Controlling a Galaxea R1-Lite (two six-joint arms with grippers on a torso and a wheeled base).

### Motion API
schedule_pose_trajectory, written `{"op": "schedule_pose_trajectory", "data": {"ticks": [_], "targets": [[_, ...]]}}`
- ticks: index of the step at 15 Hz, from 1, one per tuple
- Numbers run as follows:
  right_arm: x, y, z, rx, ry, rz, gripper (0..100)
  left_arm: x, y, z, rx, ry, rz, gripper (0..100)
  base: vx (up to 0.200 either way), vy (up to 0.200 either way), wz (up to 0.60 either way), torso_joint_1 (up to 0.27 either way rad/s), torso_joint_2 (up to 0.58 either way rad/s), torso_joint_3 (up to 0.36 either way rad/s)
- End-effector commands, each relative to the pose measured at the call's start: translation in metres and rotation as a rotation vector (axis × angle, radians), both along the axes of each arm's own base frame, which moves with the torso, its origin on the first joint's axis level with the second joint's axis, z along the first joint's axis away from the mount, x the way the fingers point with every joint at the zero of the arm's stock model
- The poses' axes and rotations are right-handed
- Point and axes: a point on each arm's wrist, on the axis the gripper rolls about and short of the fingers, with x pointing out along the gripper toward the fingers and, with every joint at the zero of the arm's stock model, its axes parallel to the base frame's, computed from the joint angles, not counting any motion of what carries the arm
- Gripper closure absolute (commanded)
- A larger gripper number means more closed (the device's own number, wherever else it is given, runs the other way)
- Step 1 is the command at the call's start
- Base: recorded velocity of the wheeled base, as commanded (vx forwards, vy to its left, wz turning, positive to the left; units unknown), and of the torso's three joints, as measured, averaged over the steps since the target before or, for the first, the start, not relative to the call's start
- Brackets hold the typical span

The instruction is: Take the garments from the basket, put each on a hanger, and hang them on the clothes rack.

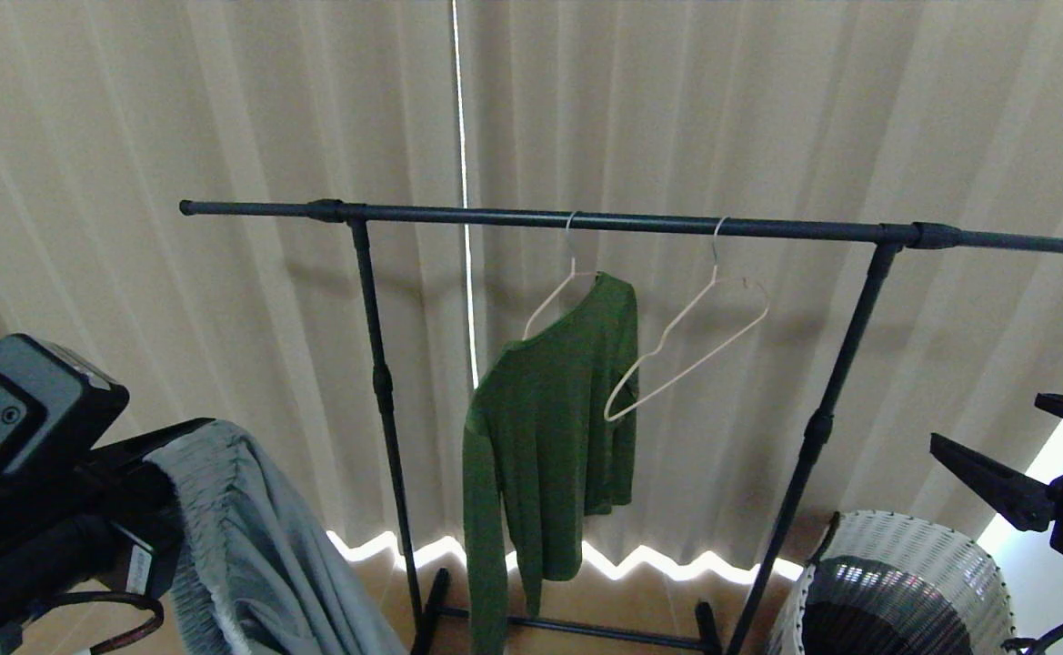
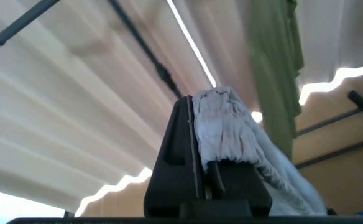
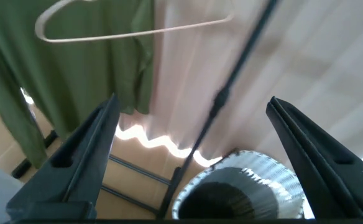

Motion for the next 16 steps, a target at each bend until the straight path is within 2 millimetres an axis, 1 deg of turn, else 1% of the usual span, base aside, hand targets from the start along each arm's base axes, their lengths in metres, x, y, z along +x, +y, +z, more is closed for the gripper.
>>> {"op": "schedule_pose_trajectory", "data": {"ticks": [1,4,8,16], "targets": [[-0.0001,0.0,-0.0002,0.0,0.001,0.0,0,-0.0002,0.0,-0.0008,0.001,0.002,-0.001,100,0.0,0.0,0.0,0.0,0.0,0.0],[-0.0001,0.0003,-0.0002,0.0,0.001,0.002,0,0.0022,-0.0019,-0.0031,0.005,0.017,-0.003,100,0.0,0.0,0.0,0.0,0.0,0.0],[-0.0013,0.0002,-0.001,0.0,0.003,0.002,0,0.0061,-0.0042,-0.0034,0.006,0.027,-0.002,100,0.2,0.0,0.0,-0.001,0.0,0.005],[-0.0006,0.0022,-0.0017,0.0,0.007,0.019,0,0.0056,-0.0042,-0.0066,0.012,0.038,-0.005,100,0.2,0.0,0.0,0.004,0.0,-0.001]]}}
